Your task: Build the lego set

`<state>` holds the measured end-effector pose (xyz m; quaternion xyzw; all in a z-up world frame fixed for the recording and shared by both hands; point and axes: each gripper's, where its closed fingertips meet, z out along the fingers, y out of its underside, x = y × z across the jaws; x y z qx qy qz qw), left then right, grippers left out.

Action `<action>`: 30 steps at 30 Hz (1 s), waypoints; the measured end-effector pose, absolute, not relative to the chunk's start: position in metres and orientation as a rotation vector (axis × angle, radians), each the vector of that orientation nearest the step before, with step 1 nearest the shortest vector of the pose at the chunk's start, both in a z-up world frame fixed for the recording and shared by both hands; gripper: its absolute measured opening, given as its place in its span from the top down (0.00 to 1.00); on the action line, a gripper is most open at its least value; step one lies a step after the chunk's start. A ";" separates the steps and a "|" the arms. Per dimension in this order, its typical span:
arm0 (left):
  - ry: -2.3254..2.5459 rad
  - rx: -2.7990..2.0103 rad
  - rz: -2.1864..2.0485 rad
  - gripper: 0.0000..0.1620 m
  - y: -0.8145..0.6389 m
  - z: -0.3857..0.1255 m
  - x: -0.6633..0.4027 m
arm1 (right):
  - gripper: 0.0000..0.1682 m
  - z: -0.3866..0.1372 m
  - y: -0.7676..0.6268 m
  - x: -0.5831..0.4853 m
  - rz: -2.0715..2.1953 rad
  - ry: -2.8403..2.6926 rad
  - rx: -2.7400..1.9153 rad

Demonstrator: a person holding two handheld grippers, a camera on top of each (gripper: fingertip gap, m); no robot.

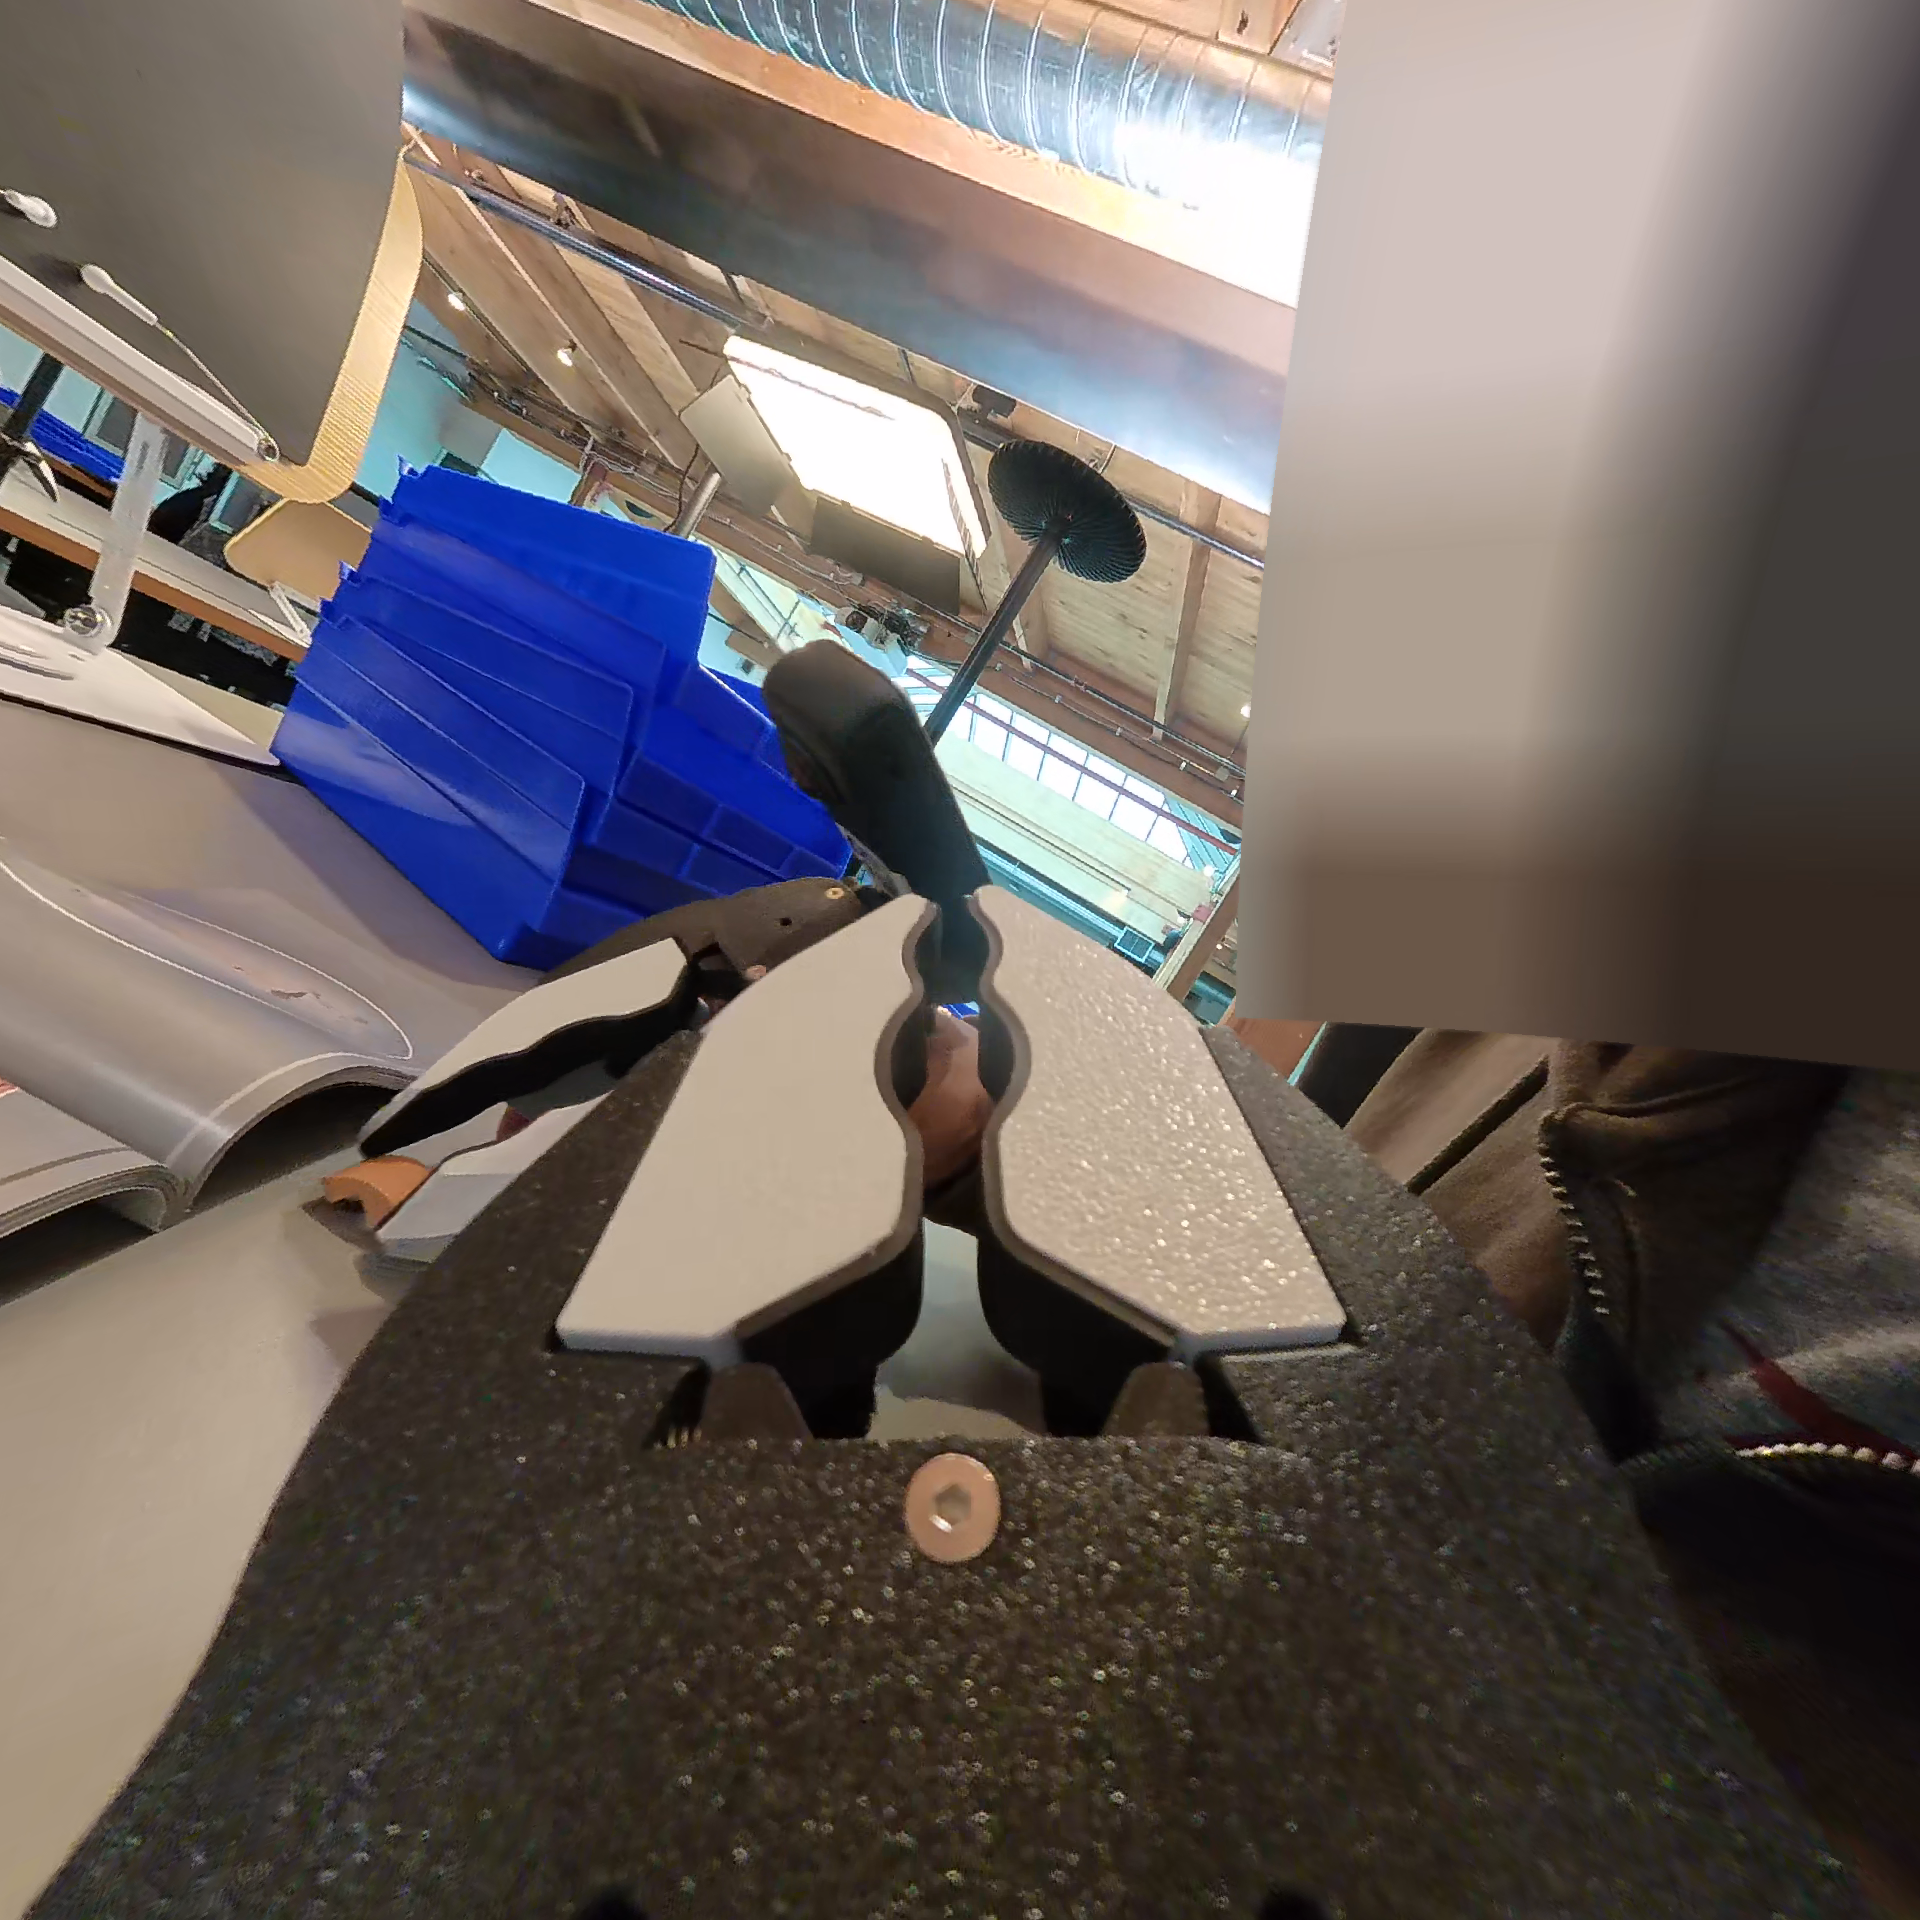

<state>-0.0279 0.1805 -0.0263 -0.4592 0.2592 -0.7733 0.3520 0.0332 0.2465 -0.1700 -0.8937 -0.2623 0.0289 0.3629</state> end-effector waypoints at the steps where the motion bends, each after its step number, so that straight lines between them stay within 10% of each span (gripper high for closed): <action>1: 0.672 -1.189 -2.001 0.98 0.180 -0.026 -0.028 | 0.84 -0.167 0.245 0.034 0.084 -0.685 -2.285; 14: 0.692 -1.204 -1.988 0.98 0.179 -0.028 -0.025 | 0.85 0.073 0.248 0.302 -0.878 -0.210 -1.880; 30: 0.697 -1.273 -1.953 0.97 0.184 -0.034 -0.016 | 0.82 -0.014 0.256 0.163 -0.336 -0.604 -1.944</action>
